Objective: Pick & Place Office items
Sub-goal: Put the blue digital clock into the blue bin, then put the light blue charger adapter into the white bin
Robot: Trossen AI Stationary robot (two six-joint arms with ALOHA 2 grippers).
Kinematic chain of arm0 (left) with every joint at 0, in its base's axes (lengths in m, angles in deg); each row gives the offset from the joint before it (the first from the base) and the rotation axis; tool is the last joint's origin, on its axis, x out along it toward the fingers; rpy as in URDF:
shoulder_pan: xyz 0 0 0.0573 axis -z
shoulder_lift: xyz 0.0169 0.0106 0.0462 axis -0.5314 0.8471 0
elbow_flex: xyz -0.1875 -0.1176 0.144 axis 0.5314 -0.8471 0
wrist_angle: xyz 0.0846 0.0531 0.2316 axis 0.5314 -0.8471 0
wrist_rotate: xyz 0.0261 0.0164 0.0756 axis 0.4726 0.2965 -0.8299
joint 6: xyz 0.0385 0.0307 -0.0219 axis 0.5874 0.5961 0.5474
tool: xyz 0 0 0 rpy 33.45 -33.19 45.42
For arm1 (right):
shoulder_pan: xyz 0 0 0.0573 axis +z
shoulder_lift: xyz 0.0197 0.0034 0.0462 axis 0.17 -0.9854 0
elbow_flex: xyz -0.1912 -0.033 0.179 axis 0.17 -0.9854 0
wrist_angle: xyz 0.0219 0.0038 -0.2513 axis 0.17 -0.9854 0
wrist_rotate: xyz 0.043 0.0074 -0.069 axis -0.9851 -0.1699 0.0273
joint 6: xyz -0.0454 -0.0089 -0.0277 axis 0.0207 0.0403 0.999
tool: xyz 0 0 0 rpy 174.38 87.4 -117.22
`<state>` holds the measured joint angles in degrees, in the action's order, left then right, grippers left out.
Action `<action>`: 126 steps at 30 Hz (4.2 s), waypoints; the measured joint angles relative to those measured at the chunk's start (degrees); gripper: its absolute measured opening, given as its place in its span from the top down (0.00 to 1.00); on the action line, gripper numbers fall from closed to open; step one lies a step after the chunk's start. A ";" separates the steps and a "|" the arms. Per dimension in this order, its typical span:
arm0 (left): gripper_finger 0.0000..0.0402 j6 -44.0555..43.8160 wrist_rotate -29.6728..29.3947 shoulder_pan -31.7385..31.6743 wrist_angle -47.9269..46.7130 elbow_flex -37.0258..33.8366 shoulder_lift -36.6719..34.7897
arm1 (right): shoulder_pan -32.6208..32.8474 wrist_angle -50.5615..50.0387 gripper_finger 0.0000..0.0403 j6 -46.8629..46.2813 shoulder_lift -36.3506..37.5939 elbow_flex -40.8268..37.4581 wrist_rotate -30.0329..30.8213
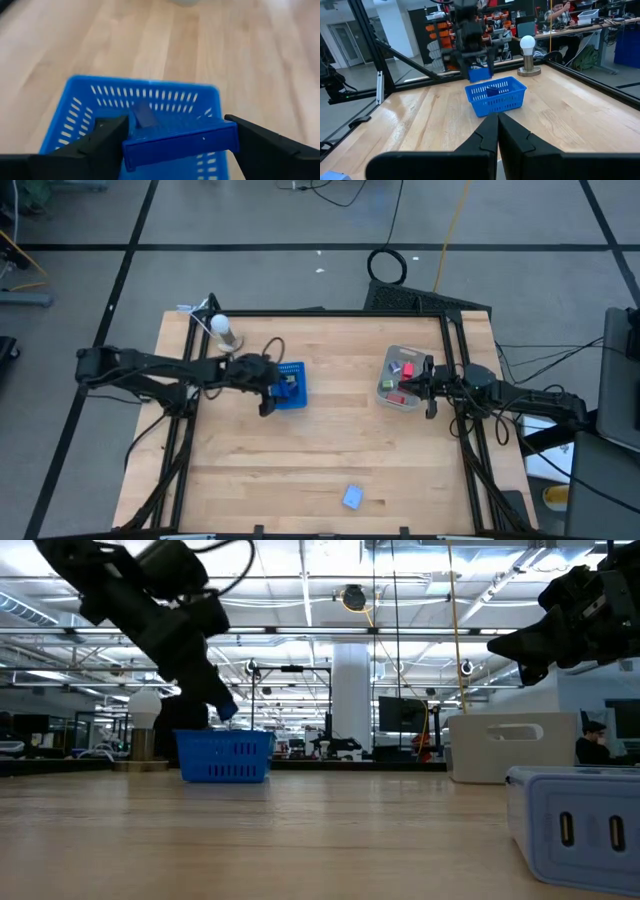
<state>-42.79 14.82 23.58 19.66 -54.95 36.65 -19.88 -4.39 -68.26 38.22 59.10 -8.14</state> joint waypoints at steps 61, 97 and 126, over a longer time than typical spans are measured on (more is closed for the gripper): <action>0.99 1.38 -0.83 4.86 29.41 -30.18 -36.37 | 0.13 3.53 1.00 -0.55 -0.89 0.20 -2.19; 0.99 -4.05 -0.67 4.86 25.29 -30.14 -36.35 | 38.14 -4.57 0.17 10.12 -83.85 51.27 1.30; 0.93 -4.23 -0.74 4.88 25.74 -30.09 -36.34 | 36.68 -2.07 0.11 27.46 -104.00 59.06 -12.07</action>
<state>-47.03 14.08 28.46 45.40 -85.04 0.30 16.80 -6.45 -40.80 -65.78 118.17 -20.21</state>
